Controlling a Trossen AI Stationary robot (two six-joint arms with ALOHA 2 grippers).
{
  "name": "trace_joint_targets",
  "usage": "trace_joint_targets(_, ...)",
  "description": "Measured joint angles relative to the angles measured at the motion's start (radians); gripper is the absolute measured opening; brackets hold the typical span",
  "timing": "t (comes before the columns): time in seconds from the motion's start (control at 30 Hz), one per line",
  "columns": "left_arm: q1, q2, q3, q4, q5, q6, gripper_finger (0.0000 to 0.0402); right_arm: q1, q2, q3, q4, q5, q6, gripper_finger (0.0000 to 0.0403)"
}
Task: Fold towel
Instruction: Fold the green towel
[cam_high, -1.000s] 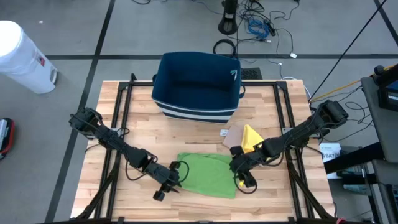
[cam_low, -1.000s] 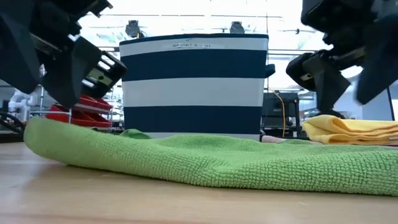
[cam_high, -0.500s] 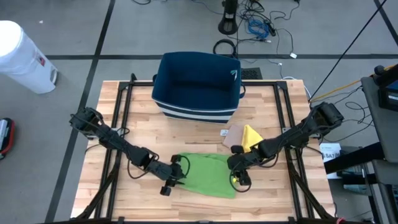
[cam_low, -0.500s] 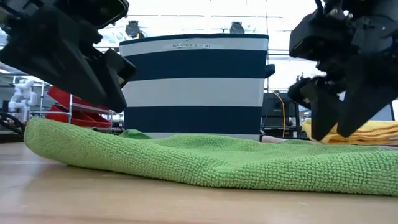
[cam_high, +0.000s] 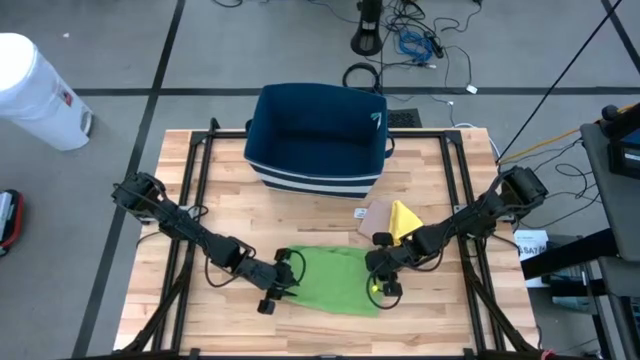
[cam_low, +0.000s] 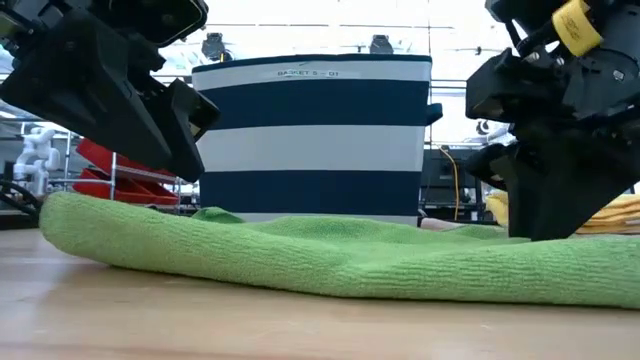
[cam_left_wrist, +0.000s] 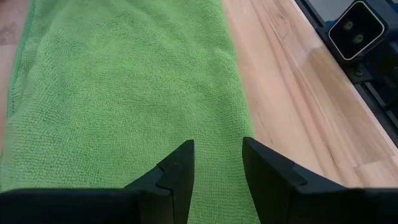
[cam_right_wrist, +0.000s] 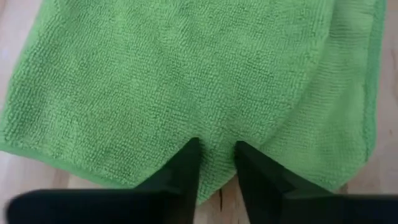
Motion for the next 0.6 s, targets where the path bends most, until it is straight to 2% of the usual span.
trace_joint_targets(0.2, 0.000, 0.000, 0.000, 0.000, -0.001, 0.000, 0.0141, 0.010, 0.016, 0.001, 0.005, 0.007, -0.054, 0.0010)
trace_joint_targets(0.37, 0.000, 0.000, 0.000, 0.001, -0.001, -0.001, 0.0141, 0.016, -0.008, 0.003, -0.008, 0.019, -0.054, 0.0011)
trace_joint_targets(0.5, 0.000, 0.000, 0.000, 0.000, -0.008, -0.002, 0.0141, 0.016, -0.049, 0.004, 0.011, -0.028, -0.058, 0.0013)
trace_joint_targets(0.6, 0.000, 0.000, 0.000, 0.000, -0.017, -0.002, 0.0141, 0.024, -0.078, 0.005, 0.008, -0.021, -0.083, 0.0011)
